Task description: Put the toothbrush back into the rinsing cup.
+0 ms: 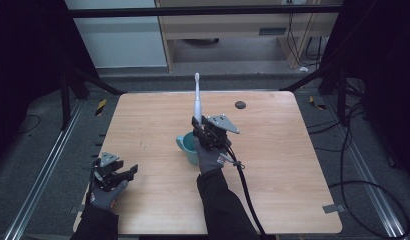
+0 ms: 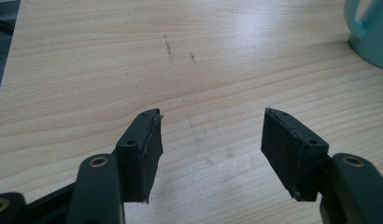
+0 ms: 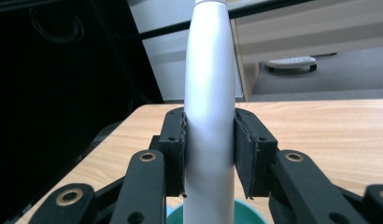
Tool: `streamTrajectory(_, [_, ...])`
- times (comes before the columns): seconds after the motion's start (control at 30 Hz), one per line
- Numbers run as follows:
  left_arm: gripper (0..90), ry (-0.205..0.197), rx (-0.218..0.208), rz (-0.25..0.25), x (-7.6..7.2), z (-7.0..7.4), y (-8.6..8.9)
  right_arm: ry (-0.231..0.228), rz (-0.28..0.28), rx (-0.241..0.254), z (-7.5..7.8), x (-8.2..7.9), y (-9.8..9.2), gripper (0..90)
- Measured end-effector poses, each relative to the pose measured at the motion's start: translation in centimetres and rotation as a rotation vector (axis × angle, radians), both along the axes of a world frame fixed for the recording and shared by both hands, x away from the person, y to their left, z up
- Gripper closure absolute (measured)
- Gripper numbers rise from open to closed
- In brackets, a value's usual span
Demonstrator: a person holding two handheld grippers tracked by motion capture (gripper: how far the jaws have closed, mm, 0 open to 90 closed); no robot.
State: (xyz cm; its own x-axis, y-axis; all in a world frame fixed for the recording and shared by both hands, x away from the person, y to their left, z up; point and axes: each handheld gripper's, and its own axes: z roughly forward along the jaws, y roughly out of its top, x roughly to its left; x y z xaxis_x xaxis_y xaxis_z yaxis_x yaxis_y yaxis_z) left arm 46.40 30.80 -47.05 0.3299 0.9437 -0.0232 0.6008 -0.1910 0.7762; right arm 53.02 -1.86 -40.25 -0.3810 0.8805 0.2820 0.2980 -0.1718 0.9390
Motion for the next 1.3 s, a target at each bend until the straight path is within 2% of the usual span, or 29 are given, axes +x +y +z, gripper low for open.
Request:
streamTrajectory(0.53, [37.5, 0.002, 0.001, -0.002, 0.0, 0.0, 0.0, 0.082, -0.004, -0.053, -2.9, 0.2, 1.2, 66.1])
streamTrajectory(0.8, [37.4, 0.003, 0.004, -0.003, 0.1, -0.1, 0.0, 0.123, -0.01, -0.072, -4.1, 0.2, 1.1, 66.1])
streamTrajectory(1.0, [37.5, 0.007, 0.01, -0.008, 0.0, -0.1, -0.1, 0.125, -0.013, -0.1, -4.2, 0.0, 1.2, 65.9])
streamTrajectory(1.17, [37.4, 0.008, 0.011, -0.008, 0.1, -0.1, -0.1, 0.143, -0.003, -0.12, -4.1, -0.1, 1.2, 65.4])
streamTrajectory(1.3, [37.4, 0.008, 0.009, -0.006, 0.1, -0.1, -0.1, 0.128, 0.014, -0.118, -3.7, -0.4, 1.0, 63.5])
